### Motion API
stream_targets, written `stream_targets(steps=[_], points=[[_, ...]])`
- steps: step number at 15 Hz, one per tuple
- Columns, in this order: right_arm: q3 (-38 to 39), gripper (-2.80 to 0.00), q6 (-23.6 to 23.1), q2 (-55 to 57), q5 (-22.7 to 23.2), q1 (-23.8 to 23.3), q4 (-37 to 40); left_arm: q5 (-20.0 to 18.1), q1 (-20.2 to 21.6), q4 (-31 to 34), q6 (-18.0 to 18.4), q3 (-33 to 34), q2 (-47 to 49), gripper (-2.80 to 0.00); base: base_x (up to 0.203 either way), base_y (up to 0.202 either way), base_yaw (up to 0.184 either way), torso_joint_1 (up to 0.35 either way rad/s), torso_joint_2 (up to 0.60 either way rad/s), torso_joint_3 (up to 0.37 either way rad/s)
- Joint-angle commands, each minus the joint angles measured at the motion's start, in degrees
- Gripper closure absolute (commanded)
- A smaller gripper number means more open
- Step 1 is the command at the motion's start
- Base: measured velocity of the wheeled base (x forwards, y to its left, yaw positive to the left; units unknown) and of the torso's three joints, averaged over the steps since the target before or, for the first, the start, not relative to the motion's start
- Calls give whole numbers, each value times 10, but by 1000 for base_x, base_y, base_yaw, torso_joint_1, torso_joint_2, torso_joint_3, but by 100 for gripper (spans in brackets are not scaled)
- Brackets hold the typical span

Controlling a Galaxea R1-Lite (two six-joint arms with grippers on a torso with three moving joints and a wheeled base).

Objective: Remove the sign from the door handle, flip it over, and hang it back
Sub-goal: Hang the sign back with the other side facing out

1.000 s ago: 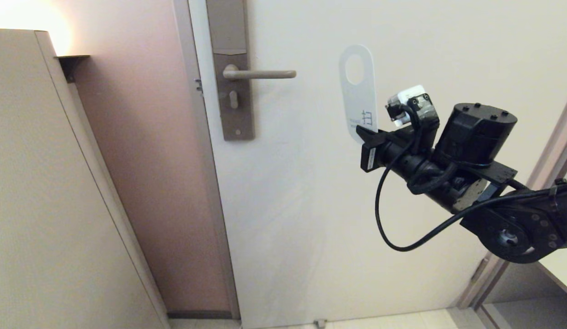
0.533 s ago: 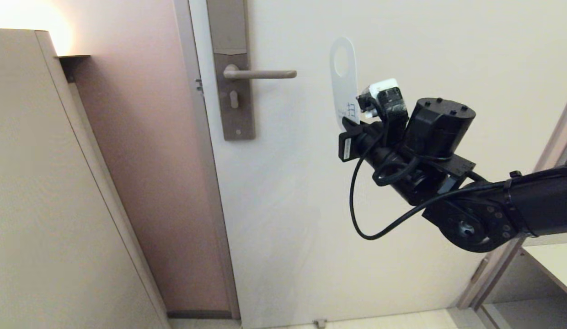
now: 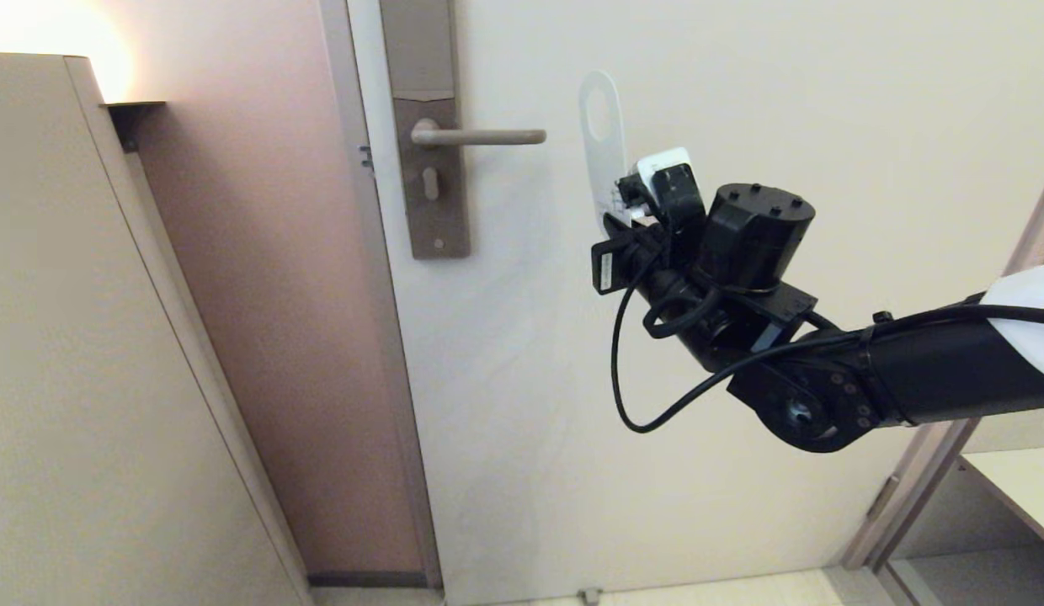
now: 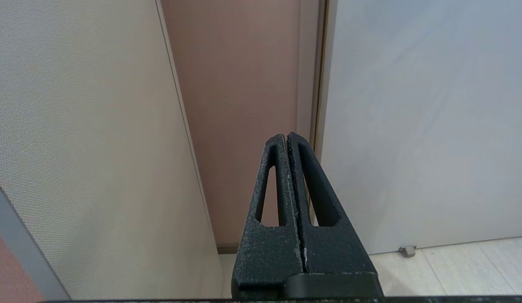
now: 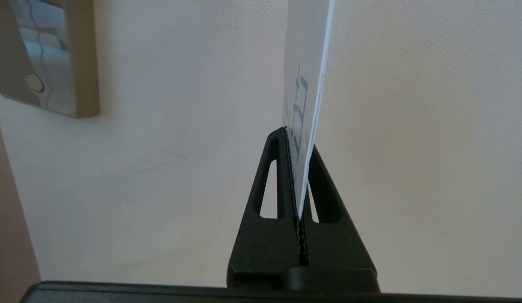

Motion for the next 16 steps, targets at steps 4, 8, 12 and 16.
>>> stream_targets(steps=[4, 8, 12, 16], points=[[-31, 0, -6, 30, -17, 10, -3, 0, 0, 0, 0, 0, 1, 0, 0, 0, 0, 0, 0, 0], [-52, 0, -15, 49, -24, 16, -3, 0, 0, 0, 0, 0, 1, 0, 0, 0, 0, 0, 0, 0], [-81, 0, -19, 72, -28, 19, 0, 0, 0, 0, 0, 0, 1, 0, 0, 0, 0, 0, 0, 0], [-99, 0, -21, 91, -28, 24, 1, 0, 0, 0, 0, 0, 1, 0, 0, 0, 0, 0, 0, 0]])
